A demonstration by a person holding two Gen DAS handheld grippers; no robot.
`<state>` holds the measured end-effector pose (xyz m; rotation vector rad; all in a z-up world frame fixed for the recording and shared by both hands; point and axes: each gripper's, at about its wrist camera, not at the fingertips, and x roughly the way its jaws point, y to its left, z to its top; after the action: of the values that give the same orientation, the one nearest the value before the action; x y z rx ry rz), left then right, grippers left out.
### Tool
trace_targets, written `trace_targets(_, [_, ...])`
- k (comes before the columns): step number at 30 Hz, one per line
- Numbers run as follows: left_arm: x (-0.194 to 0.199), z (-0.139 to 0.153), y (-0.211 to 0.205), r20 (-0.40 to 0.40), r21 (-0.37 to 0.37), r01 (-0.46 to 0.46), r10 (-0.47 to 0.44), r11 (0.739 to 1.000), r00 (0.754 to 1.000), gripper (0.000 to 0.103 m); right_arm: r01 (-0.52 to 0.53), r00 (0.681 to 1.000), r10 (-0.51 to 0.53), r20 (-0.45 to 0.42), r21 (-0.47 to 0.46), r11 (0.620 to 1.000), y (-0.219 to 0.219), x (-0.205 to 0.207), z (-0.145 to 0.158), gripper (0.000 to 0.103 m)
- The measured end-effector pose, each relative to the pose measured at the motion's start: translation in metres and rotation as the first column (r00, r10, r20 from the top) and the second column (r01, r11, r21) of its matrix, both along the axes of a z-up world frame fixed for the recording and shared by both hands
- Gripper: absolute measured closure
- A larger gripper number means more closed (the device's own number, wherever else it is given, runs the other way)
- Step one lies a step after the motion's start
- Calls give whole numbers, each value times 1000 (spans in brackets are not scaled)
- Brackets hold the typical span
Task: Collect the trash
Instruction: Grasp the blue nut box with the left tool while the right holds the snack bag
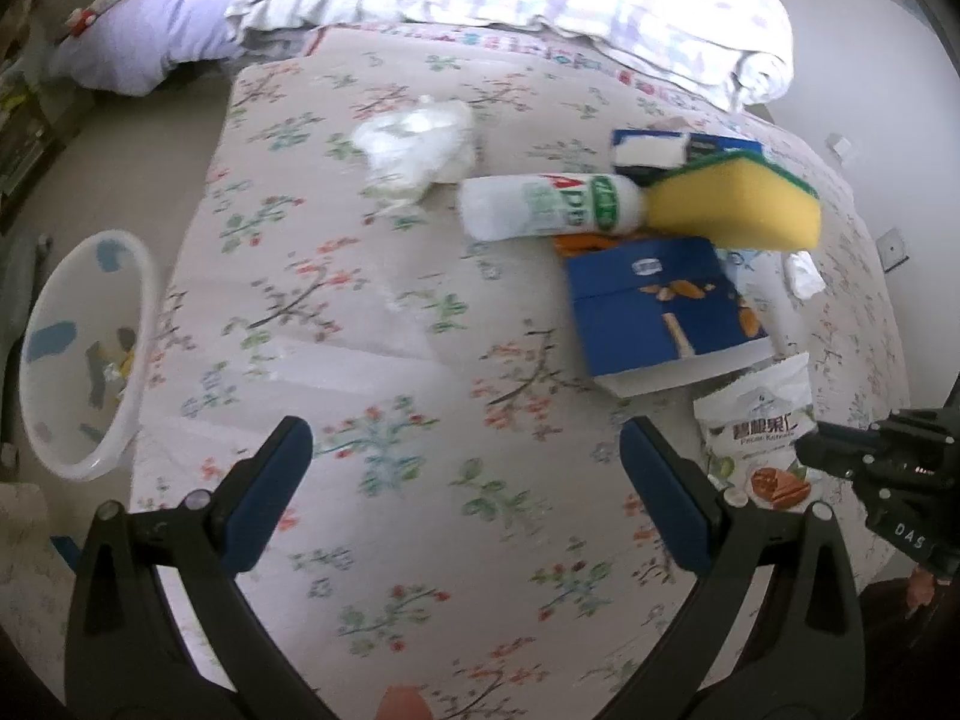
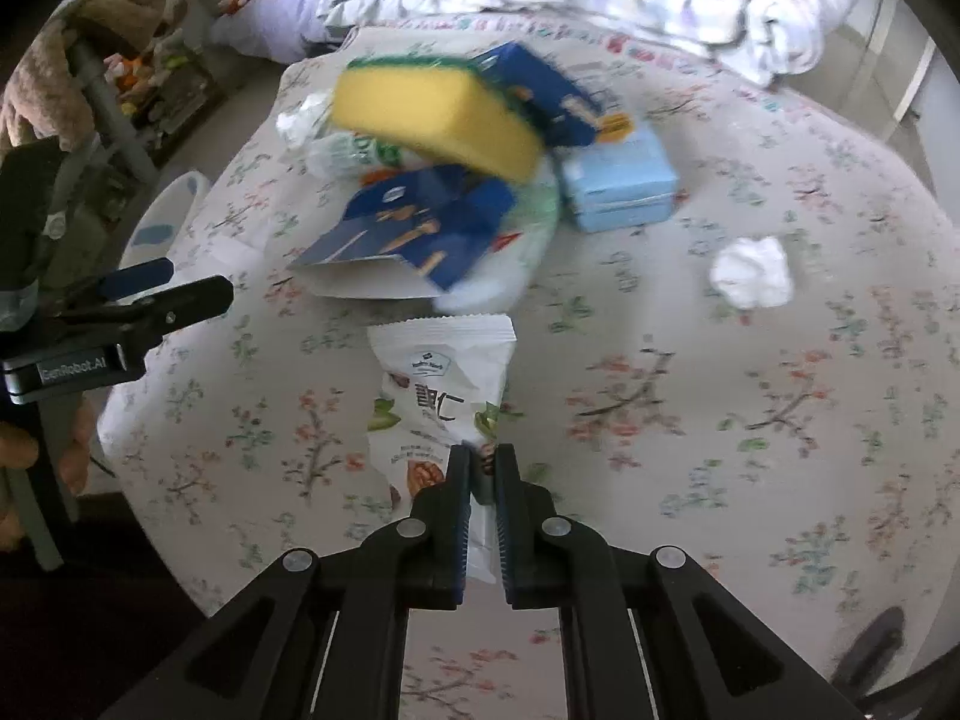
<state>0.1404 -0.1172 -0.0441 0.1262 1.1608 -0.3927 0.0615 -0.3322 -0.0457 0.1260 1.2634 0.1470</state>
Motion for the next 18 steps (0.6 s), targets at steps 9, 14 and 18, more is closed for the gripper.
trace_targets(9, [-5,-8,-42,48,-52,137,-134,989,990,37,90,995,-90,45,7,996,-36,-10,12,95])
trace_targets(14, [-4,-2,-49,60,-116,168,-162,979,985,39,122,990,-123,63,7,992,-36,-14,13,96])
trace_targets(18, [-14,-3,-62,82,-66,243,-238,968,968,34,149,985,-149,88,8,989,-42,-18,18,96])
